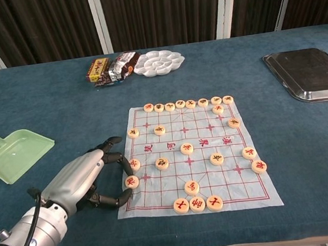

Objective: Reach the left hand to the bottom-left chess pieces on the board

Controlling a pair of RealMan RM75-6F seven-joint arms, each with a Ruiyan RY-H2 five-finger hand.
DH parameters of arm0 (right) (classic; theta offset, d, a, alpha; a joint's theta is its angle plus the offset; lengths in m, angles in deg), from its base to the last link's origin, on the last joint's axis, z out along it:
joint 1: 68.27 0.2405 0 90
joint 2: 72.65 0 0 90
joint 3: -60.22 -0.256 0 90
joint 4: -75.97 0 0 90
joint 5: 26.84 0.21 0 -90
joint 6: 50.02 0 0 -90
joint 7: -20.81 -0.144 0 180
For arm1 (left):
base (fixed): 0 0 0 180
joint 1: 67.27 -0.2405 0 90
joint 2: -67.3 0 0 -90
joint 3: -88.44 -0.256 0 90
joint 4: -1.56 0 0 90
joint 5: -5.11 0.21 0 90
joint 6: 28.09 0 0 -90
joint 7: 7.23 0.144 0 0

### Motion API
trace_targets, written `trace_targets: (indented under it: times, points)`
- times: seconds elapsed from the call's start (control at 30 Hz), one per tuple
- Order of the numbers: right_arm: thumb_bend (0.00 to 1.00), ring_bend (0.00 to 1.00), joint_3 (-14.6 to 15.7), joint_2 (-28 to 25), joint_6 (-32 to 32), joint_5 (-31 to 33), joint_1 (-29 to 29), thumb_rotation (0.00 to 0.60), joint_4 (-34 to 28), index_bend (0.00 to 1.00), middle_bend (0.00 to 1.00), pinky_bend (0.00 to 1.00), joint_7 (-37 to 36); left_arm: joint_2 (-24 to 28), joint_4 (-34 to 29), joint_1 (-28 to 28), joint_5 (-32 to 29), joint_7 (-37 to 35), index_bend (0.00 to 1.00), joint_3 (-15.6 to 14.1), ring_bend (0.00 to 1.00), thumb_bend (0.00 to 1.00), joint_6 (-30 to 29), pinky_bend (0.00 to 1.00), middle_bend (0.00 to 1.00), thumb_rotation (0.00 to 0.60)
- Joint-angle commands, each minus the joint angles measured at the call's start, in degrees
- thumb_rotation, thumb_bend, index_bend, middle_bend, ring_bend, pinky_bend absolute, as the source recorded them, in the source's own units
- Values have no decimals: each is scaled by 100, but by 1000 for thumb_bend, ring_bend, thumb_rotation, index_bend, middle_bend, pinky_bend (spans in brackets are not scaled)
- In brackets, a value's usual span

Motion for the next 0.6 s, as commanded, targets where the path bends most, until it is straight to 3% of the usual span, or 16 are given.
trace_targets:
  times: [0.03, 0.37, 0.6]
  points:
    - [358, 0, 0, -2, 11, 1, -7, 600, 2, 0, 0, 0, -5, 2, -2, 0, 11, -8, 537, 3, 0, 333, -25, 74, 15, 600]
    - [359, 0, 0, 11, -40, 4, -6, 600, -6, 0, 0, 0, 76, 300, -445, -83, 280, -34, 592, -93, 0, 335, -350, 74, 32, 600]
    - [359, 0, 7, 37, -100, -10, 0, 600, -32, 0, 0, 0, 192, 699, -1312, -243, 704, 97, 590, -495, 0, 334, -649, 74, 32, 600]
